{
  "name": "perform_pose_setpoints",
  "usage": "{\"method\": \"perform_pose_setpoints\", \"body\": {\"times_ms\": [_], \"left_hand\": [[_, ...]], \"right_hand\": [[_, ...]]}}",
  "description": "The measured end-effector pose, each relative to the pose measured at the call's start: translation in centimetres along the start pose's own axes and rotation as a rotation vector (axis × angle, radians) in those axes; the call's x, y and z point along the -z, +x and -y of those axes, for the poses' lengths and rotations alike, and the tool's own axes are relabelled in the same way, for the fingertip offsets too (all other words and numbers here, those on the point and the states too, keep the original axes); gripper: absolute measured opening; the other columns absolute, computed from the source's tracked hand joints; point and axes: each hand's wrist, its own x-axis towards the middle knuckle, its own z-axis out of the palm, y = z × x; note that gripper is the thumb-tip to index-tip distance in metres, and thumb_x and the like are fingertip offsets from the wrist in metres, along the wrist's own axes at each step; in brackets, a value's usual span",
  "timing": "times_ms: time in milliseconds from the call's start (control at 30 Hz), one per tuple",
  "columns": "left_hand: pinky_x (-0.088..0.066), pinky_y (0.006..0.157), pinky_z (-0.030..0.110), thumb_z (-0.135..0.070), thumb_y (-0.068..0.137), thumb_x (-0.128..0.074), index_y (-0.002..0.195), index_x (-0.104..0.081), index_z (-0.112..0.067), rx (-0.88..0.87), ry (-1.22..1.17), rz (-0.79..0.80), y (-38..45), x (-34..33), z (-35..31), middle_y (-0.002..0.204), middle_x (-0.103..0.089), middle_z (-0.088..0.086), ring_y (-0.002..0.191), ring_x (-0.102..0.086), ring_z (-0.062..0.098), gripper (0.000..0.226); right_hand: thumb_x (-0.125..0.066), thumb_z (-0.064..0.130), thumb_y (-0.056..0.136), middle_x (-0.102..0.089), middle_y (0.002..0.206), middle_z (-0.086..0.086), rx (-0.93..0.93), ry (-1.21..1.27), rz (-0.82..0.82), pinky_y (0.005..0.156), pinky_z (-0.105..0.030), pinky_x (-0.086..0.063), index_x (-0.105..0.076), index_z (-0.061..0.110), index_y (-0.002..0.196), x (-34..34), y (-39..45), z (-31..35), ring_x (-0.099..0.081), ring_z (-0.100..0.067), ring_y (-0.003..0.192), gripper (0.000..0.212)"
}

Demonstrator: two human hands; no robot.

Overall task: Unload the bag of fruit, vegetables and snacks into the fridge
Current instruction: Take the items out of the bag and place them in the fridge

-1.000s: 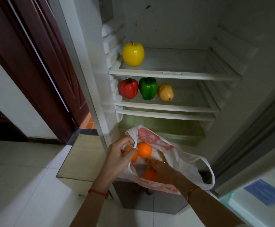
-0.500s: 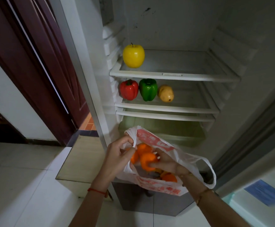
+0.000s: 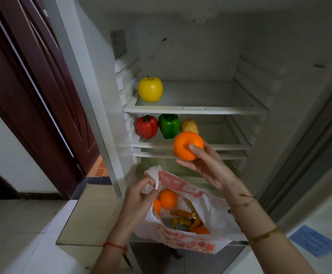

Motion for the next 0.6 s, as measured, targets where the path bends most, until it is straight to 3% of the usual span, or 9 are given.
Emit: {"method": "perform_pose_setpoints", "body": {"times_ms": [133, 233, 300, 433, 600], "left_hand": [[-0.052, 0.056, 0.055, -0.017, 0.085, -0.061, 0.077, -0.060, -0.021, 0.032, 0.000, -0.002, 0.1, 0.0, -0.2, 0.081, -0.066, 0.016, 0.069, -0.066, 0.043, 0.009], [-0.046, 0.053, 0.040, -0.002, 0.089, -0.062, 0.070, -0.058, -0.024, 0.056, 0.009, -0.002, 0.5, 0.0, 0.0, 0.074, -0.061, 0.016, 0.060, -0.059, 0.045, 0.030], [-0.044, 0.052, 0.036, 0.000, 0.090, -0.061, 0.069, -0.057, -0.026, 0.059, 0.017, 0.003, 0.8, 0.1, 0.0, 0.074, -0.060, 0.014, 0.056, -0.057, 0.041, 0.034], [-0.040, 0.048, 0.018, 0.003, 0.091, -0.059, 0.071, -0.057, -0.019, 0.064, 0.015, -0.001, 0.9, -0.2, -0.2, 0.061, -0.059, -0.007, 0.047, -0.052, 0.008, 0.030], [-0.037, 0.047, 0.022, 0.003, 0.089, -0.061, 0.074, -0.058, -0.013, 0.073, 0.000, -0.032, 1.3, -0.1, 0.2, 0.055, -0.053, -0.006, 0.045, -0.046, 0.014, 0.022]], "right_hand": [[-0.077, 0.046, 0.077, -0.054, 0.128, 0.004, 0.303, -0.412, -0.109, 0.085, -0.030, -0.056, -0.048, 0.043, 0.122, -2.1, 1.4, 3.6, -0.061, -0.020, 0.115, 0.053], [-0.069, 0.040, 0.083, -0.051, 0.125, 0.012, 0.502, -0.611, -0.209, 0.081, -0.024, -0.053, -0.045, 0.041, 0.131, -3.0, 3.0, 5.8, -0.059, -0.012, 0.111, 0.054], [-0.073, 0.036, 0.085, -0.044, 0.131, 0.010, 0.603, -0.785, -0.236, 0.087, -0.027, -0.053, -0.041, 0.039, 0.137, -3.1, 4.7, 6.8, -0.055, -0.015, 0.114, 0.061], [-0.079, 0.028, 0.080, -0.033, 0.137, -0.004, 0.648, -1.126, -0.233, 0.096, -0.032, -0.045, -0.041, 0.030, 0.141, -3.1, 8.4, 8.1, -0.045, -0.022, 0.117, 0.072], [-0.080, 0.033, 0.078, -0.028, 0.142, -0.010, 0.630, -1.344, -0.227, 0.109, -0.046, -0.037, -0.038, 0.028, 0.144, -2.6, 12.2, 7.9, -0.035, -0.032, 0.129, 0.078]]}}
